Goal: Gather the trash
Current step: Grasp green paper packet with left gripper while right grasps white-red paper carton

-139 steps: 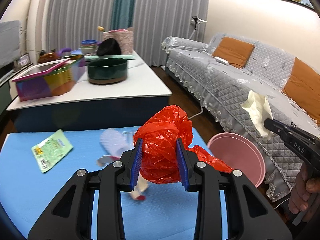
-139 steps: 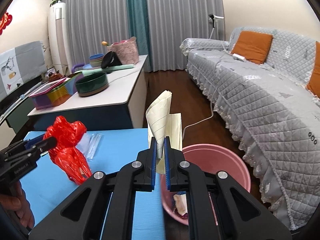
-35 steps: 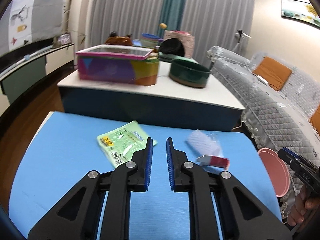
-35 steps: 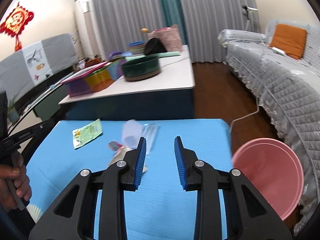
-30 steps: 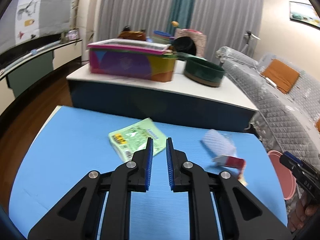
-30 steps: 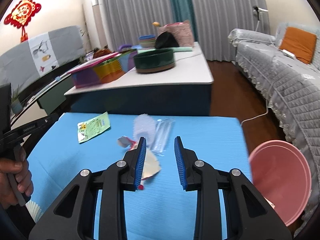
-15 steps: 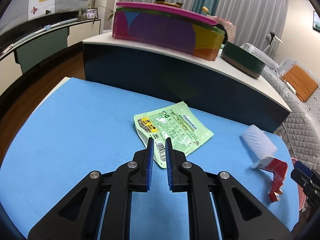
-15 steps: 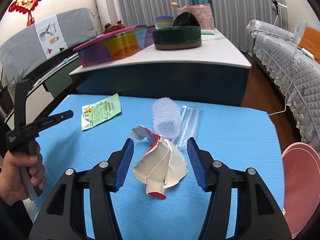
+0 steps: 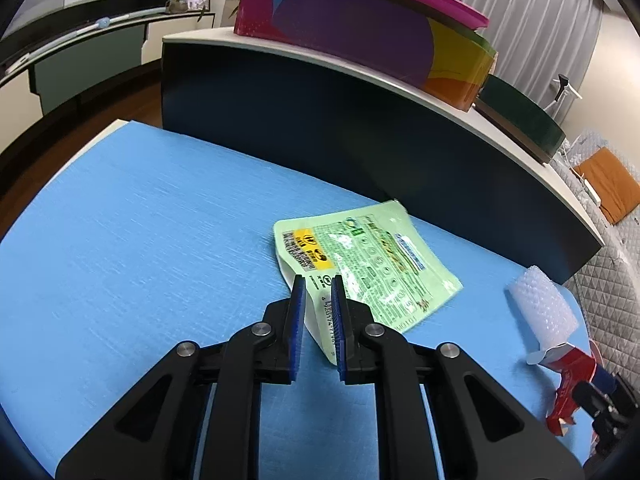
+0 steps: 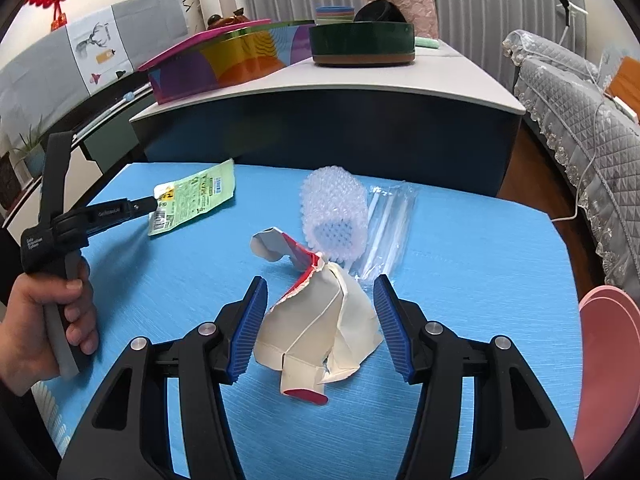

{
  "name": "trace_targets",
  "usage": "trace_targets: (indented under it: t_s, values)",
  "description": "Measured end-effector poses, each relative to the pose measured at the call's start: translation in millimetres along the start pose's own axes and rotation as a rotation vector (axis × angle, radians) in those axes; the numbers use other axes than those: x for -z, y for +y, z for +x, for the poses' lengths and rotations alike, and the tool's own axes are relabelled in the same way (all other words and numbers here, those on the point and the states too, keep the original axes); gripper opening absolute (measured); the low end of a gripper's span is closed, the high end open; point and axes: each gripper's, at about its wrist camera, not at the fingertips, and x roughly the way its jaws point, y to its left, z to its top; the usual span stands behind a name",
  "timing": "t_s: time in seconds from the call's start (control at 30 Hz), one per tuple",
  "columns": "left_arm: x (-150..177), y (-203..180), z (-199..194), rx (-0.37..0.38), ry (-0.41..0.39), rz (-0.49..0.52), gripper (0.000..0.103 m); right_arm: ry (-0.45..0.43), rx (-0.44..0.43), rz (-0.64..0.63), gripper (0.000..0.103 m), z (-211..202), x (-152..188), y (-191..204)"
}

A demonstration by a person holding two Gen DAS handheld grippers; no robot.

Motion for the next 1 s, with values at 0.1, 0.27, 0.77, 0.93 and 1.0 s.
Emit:
trace_targets:
  t_s: [0.1,0.27,0.77,0.93,1.0]
  values:
    - [-0.1,1.8,5.5,0.000,0.031,-0.012,0.015,0.003,0.002,-0.008,0.051,0.3,0.2,1.3]
    - [0.5,2.6,6.4,0.009,0.039,-0.019,0.016,0.017,0.007,-0.006,0.047,1.7,1.0,0.0]
    - [-3.2,-14.9,-11.2,0.007,-0.011,0.031,0.005,0.008,0.024,-0.010,0.007,-9.2,2.1,-6.4]
    - [-4.1,-22.1,-34.3,0.005,-0.065,0.054,0.002,-0.018,0.040,-0.001,0.004,-21.7,1.6,-8.8]
    - [-4.6,-27.4,-44.1,0.004,-0.082,0.076,0.001,-0.029,0.044,-0.002,0.004,-27.6,1.4,-8.7]
